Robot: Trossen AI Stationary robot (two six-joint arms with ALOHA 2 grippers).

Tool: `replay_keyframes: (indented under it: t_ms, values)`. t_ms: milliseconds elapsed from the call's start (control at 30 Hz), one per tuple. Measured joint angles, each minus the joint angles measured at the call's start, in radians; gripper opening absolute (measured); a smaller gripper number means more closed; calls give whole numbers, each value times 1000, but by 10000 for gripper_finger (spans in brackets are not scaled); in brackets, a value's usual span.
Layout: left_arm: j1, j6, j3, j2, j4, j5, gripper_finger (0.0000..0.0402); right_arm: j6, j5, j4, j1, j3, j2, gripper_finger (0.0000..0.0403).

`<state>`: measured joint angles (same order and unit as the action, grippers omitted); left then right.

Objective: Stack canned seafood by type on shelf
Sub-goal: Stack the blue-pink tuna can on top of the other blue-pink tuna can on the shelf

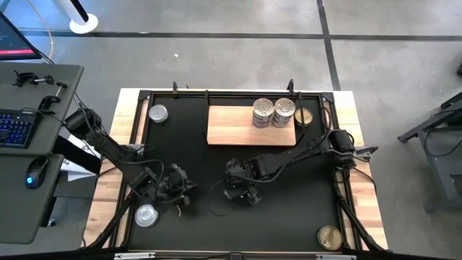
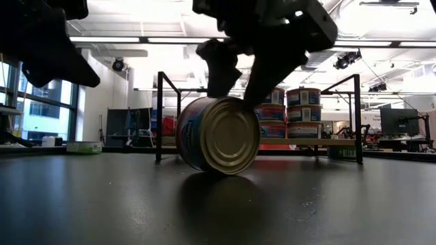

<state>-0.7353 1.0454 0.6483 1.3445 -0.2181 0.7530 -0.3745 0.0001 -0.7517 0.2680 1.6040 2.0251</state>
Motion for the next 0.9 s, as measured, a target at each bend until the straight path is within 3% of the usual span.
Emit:
replay_keyframes:
  t_ms: [167, 433, 533, 800, 900]
  values:
    - [15, -47, 0, 0, 58, 13, 0, 11, -8, 38, 13, -47, 0, 293]
    - [15, -238, 1, -17, 247, 27, 0, 147, 80, 78, 35, -47, 0, 173]
    - [24, -361, 25, -69, 245, 28, 0, 200, 127, 14, 42, 16, -2, 170]
    - [112, -707, 93, -288, 246, 60, 0, 234, 446, -341, 15, 162, -148, 170]
    - [183, -746, 95, -334, 277, -10, 0, 319, 549, -430, -27, 152, -245, 170]
